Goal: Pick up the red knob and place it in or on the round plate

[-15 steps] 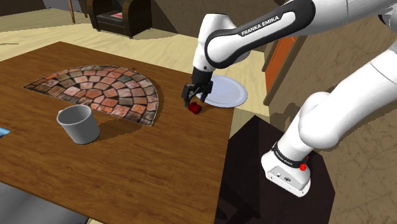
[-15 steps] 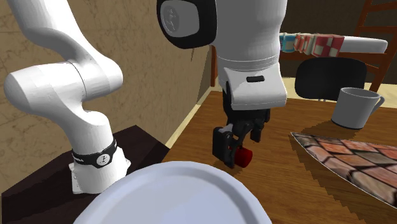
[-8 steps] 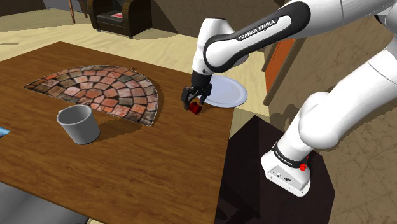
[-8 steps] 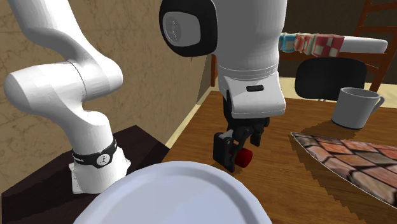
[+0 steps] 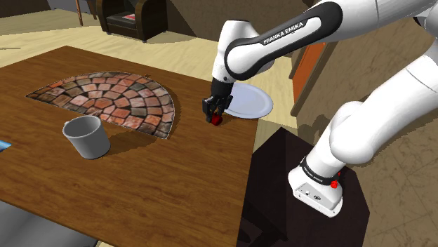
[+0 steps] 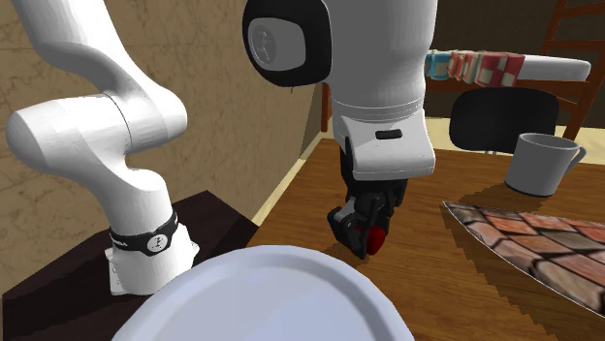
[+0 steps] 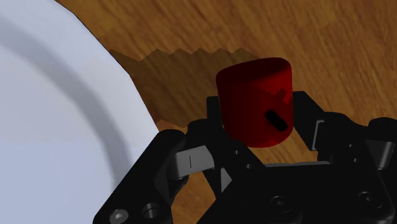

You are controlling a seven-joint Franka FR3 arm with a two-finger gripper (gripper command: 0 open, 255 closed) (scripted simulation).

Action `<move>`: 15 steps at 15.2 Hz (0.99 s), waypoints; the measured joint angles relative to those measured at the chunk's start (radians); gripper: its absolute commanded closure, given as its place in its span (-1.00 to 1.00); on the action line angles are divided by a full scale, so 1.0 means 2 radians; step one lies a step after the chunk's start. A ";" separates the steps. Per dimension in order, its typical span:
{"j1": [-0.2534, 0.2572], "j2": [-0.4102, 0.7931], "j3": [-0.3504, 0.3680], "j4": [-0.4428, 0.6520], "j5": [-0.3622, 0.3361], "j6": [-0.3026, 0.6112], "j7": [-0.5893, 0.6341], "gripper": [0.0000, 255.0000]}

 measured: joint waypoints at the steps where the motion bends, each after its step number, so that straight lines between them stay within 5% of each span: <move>1: 0.000 0.000 0.000 0.000 0.000 0.000 0.000 1.00; 15: -0.003 -0.037 -0.005 0.036 -0.010 -0.072 0.013 1.00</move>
